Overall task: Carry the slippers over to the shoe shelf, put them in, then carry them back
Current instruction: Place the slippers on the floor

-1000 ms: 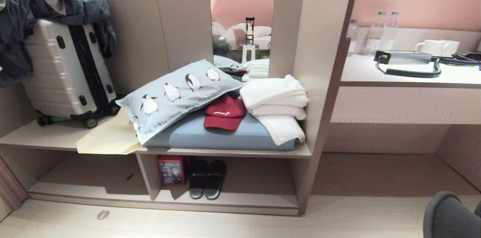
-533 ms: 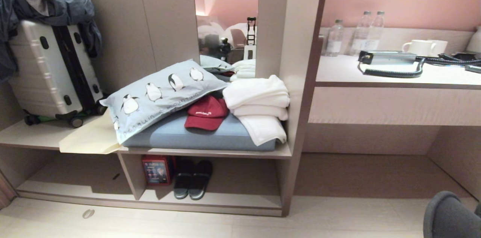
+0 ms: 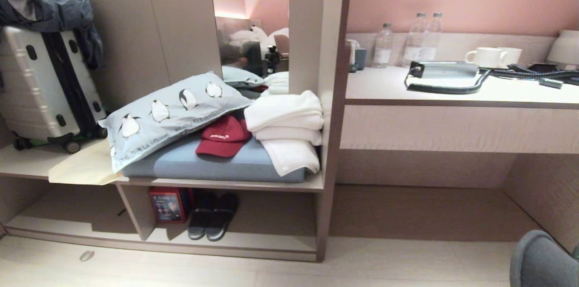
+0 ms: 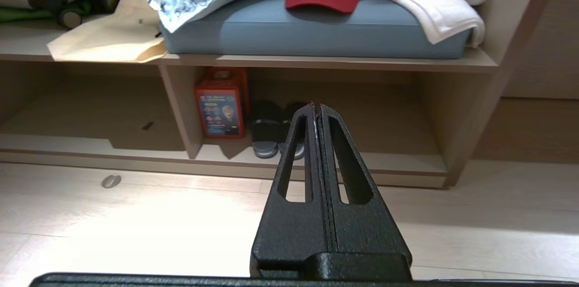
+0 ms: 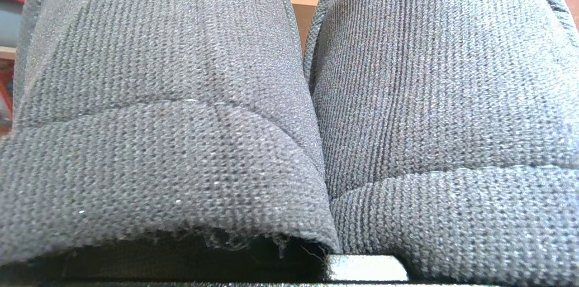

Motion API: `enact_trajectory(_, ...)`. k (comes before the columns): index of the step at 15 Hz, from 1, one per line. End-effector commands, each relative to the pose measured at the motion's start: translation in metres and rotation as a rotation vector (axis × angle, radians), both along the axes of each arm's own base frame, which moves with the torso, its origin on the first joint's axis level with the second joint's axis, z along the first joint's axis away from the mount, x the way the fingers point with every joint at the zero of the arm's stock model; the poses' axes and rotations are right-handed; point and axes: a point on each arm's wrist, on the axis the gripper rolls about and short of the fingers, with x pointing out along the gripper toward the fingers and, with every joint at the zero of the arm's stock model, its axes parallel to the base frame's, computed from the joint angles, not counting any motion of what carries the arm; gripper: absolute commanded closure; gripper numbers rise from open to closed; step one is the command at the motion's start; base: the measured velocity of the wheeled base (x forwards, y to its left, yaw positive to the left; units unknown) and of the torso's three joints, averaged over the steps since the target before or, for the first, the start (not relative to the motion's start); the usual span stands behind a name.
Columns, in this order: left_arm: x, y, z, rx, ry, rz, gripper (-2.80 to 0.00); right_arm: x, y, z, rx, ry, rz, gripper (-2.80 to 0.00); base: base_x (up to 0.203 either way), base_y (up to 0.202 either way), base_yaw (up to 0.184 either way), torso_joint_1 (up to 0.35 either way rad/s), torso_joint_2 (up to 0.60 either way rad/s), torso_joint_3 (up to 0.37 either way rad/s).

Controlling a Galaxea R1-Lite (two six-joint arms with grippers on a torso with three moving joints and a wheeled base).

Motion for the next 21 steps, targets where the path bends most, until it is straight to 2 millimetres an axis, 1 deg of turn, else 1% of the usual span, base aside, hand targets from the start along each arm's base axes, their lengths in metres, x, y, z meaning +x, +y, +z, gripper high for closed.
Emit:
enact_trajectory(1,0.0002,0.0,-0.0004,0.0,0.002,0.0,0.0,-0.0001,0.0,0.0,-0.001,-0.002,0.001,0.0,0.0,-0.196,0.003,0.001,0.0,0.006)
enact_trajectory(21,0.0002,0.0,-0.0004,0.0,0.002,0.0,0.0,-0.0001,0.0,0.0,-0.001,-0.002,0.001,0.0,0.0,-0.195,0.003,0.002,0.0,0.002)
